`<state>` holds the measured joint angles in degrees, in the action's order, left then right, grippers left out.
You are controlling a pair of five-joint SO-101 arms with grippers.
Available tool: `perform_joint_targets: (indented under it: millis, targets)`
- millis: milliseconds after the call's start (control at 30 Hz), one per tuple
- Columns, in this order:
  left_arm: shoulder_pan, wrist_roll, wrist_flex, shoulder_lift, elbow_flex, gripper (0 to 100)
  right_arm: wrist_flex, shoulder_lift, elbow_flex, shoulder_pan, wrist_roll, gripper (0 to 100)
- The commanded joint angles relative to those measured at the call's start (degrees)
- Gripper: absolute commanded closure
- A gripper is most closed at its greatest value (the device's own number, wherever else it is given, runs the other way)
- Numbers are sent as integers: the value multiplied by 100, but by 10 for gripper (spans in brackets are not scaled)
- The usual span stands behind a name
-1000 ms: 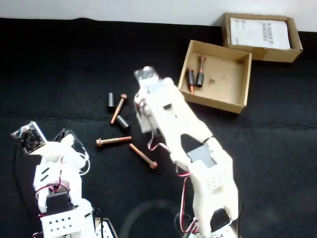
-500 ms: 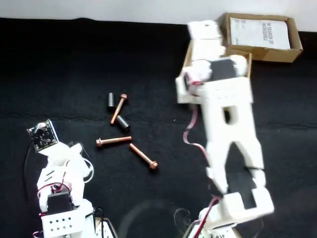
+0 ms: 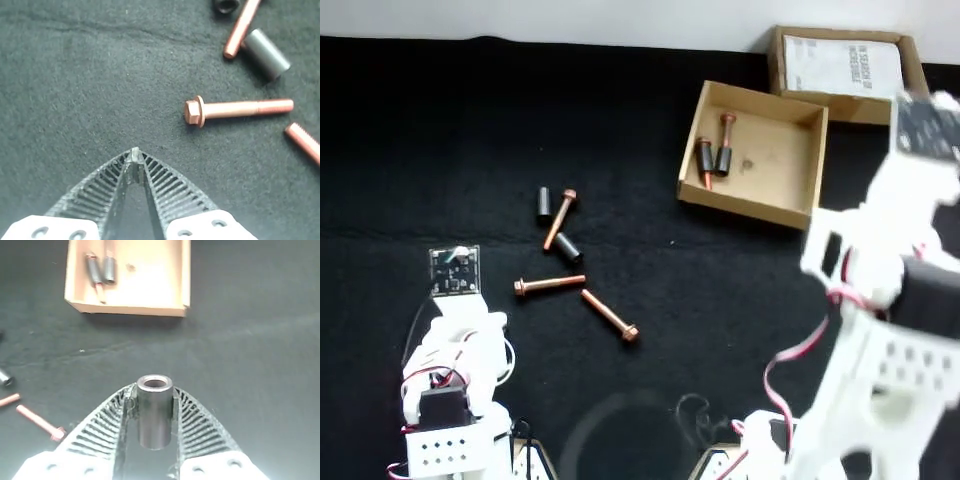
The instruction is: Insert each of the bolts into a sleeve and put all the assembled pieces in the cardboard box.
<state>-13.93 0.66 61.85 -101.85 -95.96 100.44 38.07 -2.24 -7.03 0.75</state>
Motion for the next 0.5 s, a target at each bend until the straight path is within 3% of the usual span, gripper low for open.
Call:
perform_joint_targets:
  millis: [0,233,467]
  targets:
    - [92,-264,9,-136,365,990,-66,1147,884,-338,299,991]
    - [127,-765,26,101,1314,991,-848,3178,2791,-1121,941,991]
    - [127,-818,26,2580,2844,991,-971,4901,4295,-1736,1371,991]
